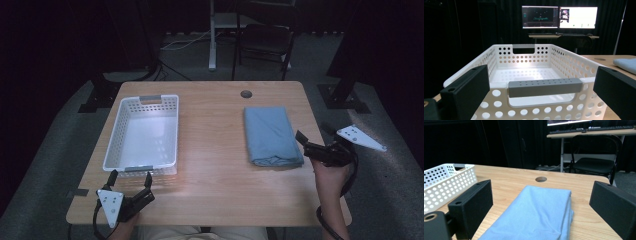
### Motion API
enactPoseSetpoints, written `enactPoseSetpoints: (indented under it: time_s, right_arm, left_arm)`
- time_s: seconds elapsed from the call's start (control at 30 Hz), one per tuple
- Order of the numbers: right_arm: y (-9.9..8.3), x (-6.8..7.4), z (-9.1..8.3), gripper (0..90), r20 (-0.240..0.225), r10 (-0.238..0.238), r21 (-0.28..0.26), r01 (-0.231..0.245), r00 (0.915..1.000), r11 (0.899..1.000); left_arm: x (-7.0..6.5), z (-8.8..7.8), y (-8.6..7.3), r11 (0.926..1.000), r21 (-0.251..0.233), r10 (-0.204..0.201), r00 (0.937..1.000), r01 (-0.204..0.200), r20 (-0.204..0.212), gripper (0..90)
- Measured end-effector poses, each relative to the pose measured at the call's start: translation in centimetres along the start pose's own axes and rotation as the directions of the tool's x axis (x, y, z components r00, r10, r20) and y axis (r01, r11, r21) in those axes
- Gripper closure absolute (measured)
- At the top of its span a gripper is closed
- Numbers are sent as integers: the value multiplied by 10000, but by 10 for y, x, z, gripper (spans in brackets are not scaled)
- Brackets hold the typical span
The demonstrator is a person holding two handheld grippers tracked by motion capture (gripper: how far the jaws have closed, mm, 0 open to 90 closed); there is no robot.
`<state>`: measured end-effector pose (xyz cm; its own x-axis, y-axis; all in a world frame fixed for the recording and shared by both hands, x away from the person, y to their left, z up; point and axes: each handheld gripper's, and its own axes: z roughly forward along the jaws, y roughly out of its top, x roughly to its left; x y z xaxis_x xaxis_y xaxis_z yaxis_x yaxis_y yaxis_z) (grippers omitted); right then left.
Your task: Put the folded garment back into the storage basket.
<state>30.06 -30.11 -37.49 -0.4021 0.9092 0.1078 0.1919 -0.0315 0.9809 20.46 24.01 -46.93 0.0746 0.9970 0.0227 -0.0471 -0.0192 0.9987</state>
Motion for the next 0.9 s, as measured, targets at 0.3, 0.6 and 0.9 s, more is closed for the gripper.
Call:
enactPoseSetpoints:
  time_s: [0.3, 0.6, 0.9]
  right_arm:
    - [-6, -15, 18, 44, 70, 339, 666, -343, 9994, 9972]
    - [-13, -24, 37, 44, 226, 407, 1428, -435, 9989, 9888]
    - [-18, -33, 53, 45, 242, 687, 2027, -721, 9973, 9766]
  left_arm:
    - [0, 0, 0, 10000, 41, 19, 10000, -19, -4, 18]
    - [0, 0, 0, 10000, 27, 12, 10000, -12, 1, 18]
    - [0, 0, 0, 10000, 30, 5, 10000, -5, -1, 18]
